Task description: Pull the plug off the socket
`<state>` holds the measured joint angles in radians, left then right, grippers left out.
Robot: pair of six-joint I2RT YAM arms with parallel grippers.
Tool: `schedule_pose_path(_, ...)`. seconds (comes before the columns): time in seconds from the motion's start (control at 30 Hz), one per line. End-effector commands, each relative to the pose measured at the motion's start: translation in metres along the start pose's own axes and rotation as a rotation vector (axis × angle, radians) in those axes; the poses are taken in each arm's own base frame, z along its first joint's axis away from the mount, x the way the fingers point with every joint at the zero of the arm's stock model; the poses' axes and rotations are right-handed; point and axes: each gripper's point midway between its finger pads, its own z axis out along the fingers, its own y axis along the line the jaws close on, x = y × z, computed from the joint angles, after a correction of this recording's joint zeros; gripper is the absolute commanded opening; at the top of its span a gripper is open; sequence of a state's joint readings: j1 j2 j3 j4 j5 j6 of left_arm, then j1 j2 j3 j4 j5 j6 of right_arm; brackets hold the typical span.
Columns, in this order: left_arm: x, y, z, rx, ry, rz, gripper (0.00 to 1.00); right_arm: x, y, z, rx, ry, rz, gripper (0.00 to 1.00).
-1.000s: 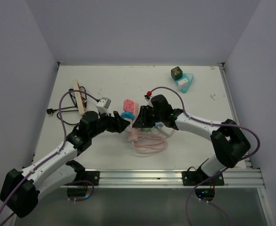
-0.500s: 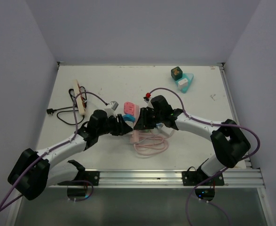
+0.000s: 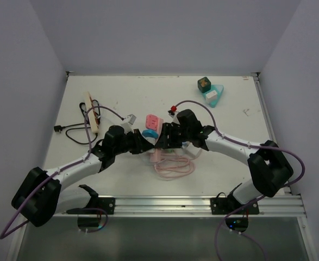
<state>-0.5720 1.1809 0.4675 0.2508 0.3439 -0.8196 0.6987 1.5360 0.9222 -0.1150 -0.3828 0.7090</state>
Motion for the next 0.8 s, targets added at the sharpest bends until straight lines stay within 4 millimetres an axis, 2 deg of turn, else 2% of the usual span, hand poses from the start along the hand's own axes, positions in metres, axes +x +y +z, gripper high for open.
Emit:
schedule_pose_path(0.0,-0.037,-0.032,0.001,0.101,-0.145,0.007,0.00,-0.009,0.024,-0.018,-0.078,-0.055,-0.037,0.55)
schedule_pose_path(0.03,-0.040,-0.034,0.000,0.107,-0.158,0.001,0.00,-0.008,0.022,-0.019,-0.073,-0.055,-0.033,0.60)
schedule_pose_path(0.13,-0.047,-0.036,0.001,0.104,-0.190,-0.018,0.00,-0.004,0.020,-0.020,-0.070,-0.051,-0.027,0.65)
schedule_pose_path(0.33,-0.059,-0.041,0.002,0.116,-0.247,-0.073,0.00,0.001,0.014,-0.013,-0.058,-0.039,-0.016,0.69)
schedule_pose_path(0.47,-0.068,-0.047,0.001,0.123,-0.280,-0.088,0.00,0.000,0.011,-0.010,-0.048,-0.043,-0.022,0.70)
schedule_pose_path(0.77,-0.078,-0.059,0.002,0.141,-0.314,-0.098,0.00,-0.011,0.022,0.004,-0.059,-0.049,-0.056,0.65)
